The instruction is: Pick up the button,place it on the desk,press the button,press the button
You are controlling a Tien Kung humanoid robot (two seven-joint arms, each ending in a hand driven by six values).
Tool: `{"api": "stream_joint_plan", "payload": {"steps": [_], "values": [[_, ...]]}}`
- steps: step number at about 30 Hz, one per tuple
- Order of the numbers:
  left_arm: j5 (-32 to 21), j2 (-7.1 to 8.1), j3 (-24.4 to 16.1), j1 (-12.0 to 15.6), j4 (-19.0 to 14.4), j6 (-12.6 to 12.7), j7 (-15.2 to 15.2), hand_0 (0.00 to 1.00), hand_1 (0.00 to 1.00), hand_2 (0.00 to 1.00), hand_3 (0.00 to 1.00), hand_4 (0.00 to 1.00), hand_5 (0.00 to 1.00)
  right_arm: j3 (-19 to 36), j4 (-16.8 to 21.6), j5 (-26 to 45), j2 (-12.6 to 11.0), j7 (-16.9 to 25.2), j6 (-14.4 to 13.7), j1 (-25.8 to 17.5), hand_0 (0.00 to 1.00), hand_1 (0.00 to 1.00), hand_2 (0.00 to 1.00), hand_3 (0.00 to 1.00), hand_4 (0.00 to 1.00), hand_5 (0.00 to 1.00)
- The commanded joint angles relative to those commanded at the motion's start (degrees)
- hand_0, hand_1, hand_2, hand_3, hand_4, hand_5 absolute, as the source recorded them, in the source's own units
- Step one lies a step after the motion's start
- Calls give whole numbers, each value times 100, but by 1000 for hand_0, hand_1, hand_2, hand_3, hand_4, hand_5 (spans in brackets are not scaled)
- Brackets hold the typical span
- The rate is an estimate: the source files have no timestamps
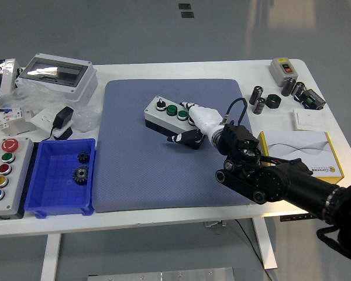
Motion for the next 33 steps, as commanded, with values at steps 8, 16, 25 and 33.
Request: {"api": "stream_joint_plan", "payload": {"steps": [8,16,25,33], "values": [[5,2,14,-15,0,-10,-10,658,630,620,701,825,264,-124,-154,-293,46,-167,-260,10,245,503,796,998,861,284],[2,8,23,-17,0,-16,-26,658,630,620,697,825,266,-253,-258,-663,73,-358,-428,14,126,350,575,941,394,129],[-7,-2,29,4,0,-18,-35,658,631,620,697,825,266,-297,-164,-813,12,-360,-480,-7,112,324,482,854,297,34],[-39,-29,30,34,0,-14,-34,658,630,620,697,825,266,-191,523,-625,-503,56,-678,-76,88,285,393,544,124,2]]}}
